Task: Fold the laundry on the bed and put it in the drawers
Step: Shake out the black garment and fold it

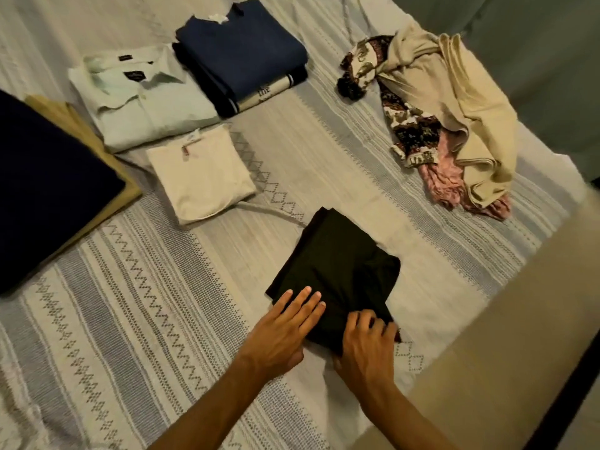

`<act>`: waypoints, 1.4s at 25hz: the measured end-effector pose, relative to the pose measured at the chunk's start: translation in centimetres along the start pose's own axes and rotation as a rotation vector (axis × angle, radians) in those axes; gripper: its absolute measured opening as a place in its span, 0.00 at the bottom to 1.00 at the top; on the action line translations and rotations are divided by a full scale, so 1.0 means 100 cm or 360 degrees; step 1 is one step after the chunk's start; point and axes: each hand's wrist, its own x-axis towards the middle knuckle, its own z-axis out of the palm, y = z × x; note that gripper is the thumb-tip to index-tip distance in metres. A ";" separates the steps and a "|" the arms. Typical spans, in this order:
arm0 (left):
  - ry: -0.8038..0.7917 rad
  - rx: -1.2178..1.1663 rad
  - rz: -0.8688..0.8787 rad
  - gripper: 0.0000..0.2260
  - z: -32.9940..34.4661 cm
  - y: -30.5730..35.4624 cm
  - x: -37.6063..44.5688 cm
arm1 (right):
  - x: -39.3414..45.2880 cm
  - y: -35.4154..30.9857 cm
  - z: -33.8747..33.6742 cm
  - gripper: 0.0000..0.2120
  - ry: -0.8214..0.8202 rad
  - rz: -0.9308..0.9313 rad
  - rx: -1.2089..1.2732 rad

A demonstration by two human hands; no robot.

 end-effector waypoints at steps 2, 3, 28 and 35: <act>-0.0064 0.0043 0.0054 0.43 0.001 -0.001 0.012 | -0.011 0.005 -0.007 0.32 -0.0081 -0.0002 0.0213; -0.0103 0.0071 0.0060 0.44 0.000 -0.001 0.016 | -0.013 0.006 -0.005 0.25 -0.0047 -0.0029 0.0311; 0.0280 -0.0462 0.0057 0.14 -0.324 -0.104 0.107 | 0.031 0.147 -0.290 0.04 0.0584 -0.0808 0.1195; 0.0814 -0.0008 0.0157 0.15 -0.310 -0.091 0.063 | 0.001 0.115 -0.255 0.20 0.1315 -0.0862 0.0621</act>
